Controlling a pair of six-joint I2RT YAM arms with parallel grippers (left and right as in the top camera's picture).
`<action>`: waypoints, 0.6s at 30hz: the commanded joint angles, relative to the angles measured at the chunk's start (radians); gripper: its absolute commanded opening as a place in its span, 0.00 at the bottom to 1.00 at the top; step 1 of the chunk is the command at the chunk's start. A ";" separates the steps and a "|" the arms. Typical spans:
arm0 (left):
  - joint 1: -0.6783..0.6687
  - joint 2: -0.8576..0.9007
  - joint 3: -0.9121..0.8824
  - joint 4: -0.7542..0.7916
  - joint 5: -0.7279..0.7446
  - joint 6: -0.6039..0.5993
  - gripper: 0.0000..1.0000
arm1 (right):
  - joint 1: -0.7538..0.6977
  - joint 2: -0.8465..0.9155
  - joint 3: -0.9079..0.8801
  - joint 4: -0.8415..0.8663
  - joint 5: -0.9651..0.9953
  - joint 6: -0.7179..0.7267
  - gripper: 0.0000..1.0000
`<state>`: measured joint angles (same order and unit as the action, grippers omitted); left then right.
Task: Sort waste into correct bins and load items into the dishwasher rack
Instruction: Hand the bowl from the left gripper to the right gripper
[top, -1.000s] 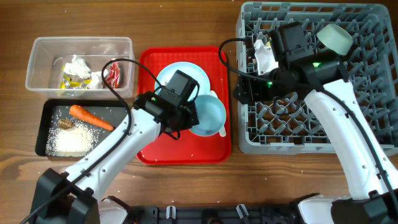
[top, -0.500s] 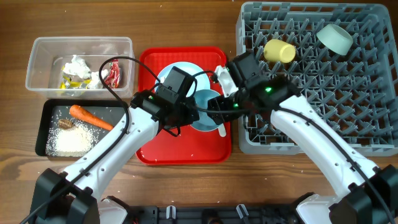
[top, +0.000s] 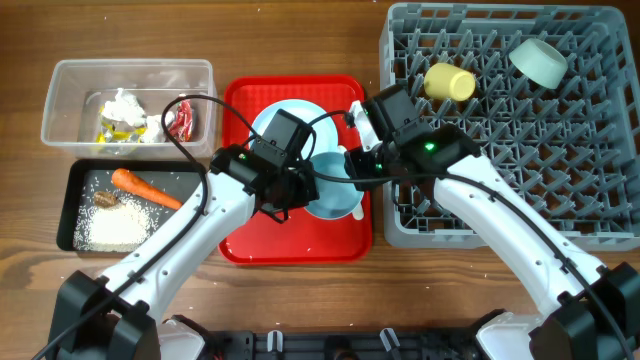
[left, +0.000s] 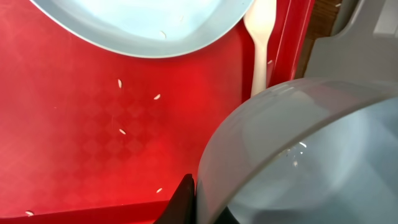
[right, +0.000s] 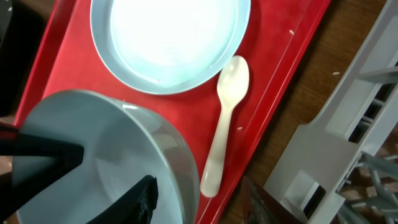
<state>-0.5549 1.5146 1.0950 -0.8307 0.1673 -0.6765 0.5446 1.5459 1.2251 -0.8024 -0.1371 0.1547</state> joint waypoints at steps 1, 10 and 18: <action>0.003 -0.015 0.022 0.011 0.027 0.019 0.04 | 0.002 0.009 -0.045 0.021 0.015 0.029 0.42; 0.003 -0.015 0.022 0.011 0.027 0.019 0.04 | 0.002 0.008 -0.055 0.048 0.014 0.032 0.04; 0.012 -0.074 0.063 0.010 0.026 0.054 0.31 | -0.027 0.006 -0.038 0.064 0.015 0.040 0.04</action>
<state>-0.5549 1.5051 1.1038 -0.8188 0.1886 -0.6636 0.5442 1.5475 1.1728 -0.7494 -0.1265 0.1822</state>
